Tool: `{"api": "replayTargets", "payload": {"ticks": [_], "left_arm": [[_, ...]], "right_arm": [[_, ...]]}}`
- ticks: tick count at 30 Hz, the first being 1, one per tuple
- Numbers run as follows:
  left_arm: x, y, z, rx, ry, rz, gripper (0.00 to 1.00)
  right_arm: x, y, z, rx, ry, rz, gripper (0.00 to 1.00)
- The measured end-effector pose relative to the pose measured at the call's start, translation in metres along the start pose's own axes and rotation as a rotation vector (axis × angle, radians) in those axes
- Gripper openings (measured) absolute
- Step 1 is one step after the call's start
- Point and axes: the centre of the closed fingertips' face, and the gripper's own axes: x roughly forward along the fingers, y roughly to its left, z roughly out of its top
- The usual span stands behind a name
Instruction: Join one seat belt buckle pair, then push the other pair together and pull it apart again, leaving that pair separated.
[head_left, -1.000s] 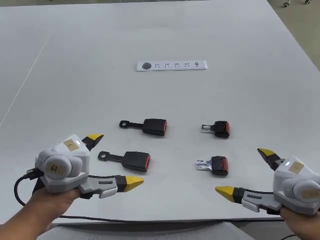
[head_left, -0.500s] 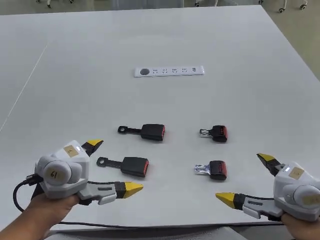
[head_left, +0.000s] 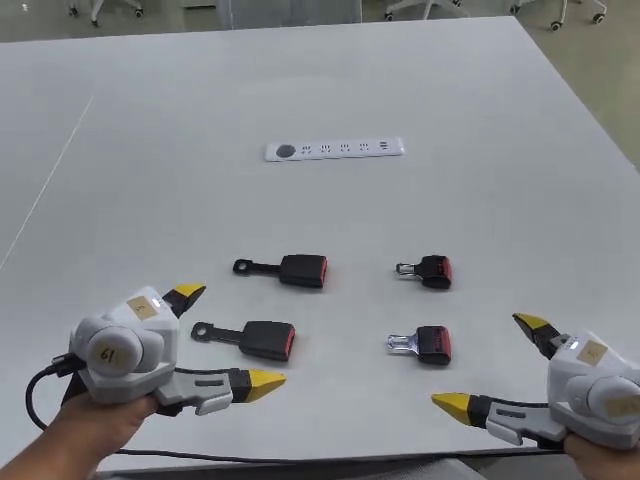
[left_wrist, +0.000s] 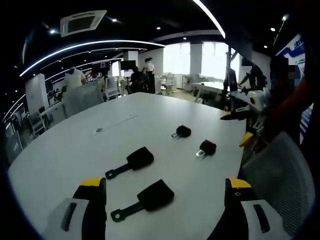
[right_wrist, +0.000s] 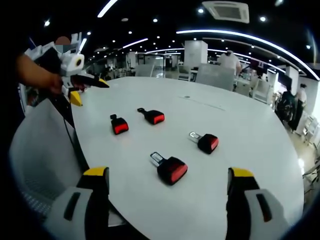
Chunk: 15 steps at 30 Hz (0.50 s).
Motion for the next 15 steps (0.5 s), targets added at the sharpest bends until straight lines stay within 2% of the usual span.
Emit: {"api": "replayTargets", "payload": {"ticks": [15], "left_arm": [[0.0011, 0.0019, -0.0019, 0.015, 0.014, -0.008, 1.00]], "right_arm": [[-0.0005, 0.0003, -0.0049, 0.012, 0.003, 0.002, 1.00]]}}
